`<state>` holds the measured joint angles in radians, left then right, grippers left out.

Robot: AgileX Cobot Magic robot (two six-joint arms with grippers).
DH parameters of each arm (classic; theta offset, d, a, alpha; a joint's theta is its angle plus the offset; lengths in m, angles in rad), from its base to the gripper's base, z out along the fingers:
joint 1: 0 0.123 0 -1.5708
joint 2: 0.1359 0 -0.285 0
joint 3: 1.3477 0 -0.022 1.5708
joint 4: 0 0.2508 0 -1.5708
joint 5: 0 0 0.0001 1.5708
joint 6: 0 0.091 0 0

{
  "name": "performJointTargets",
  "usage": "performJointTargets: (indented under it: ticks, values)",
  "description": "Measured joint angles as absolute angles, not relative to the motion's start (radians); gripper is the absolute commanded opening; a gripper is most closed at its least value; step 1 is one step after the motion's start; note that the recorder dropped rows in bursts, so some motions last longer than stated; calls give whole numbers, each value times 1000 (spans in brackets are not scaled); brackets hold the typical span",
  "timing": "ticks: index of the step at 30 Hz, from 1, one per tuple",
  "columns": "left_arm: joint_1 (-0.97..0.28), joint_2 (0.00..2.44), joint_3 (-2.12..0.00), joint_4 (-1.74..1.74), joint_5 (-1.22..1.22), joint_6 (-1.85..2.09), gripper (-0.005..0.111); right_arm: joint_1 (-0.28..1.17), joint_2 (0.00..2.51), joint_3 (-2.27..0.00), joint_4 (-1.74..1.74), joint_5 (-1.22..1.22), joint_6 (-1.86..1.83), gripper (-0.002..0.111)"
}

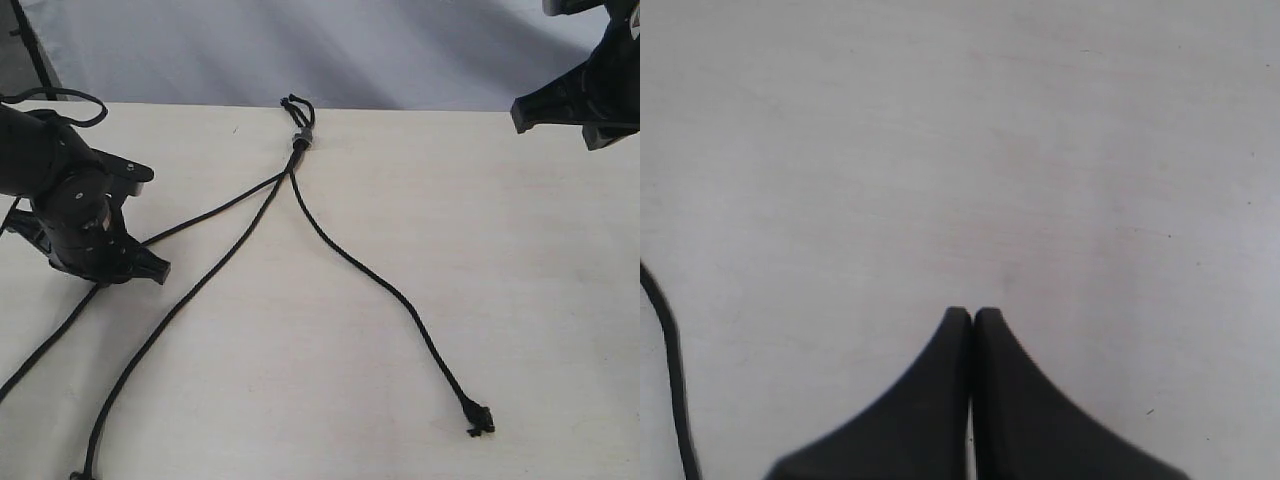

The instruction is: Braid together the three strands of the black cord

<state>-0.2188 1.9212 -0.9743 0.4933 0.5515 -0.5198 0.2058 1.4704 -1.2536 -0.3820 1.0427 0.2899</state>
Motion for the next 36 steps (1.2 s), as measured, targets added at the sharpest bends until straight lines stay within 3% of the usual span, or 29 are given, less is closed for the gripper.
performJointTargets:
  ticks: [7,13,19,24,27,28,30,33,36]
  values:
    - [-212,1908,-974,467,541,-533,58,206,1470,-1254,-382,1043,290,0]
    - [-212,1843,-964,381,520,-507,58,206,1470,-1254,-347,1041,290,0]
    - [-206,1620,-955,377,495,-511,58,206,1470,-1254,-146,1035,239,0]
    - [-125,1418,-836,400,388,-562,58,261,1494,-1254,107,1038,63,1]
    - [-34,1328,-733,407,317,-579,58,384,1558,-1254,148,1027,49,13]
    - [-5,1308,-698,407,291,-582,58,425,1586,-1254,150,1012,53,29]
    - [108,1263,-616,409,165,-597,58,585,1725,-1279,162,950,89,48]
    - [230,1253,-532,409,0,-633,58,784,1978,-1443,175,926,128,53]
    - [271,1261,-509,409,-71,-647,58,878,2125,-1609,175,926,150,53]
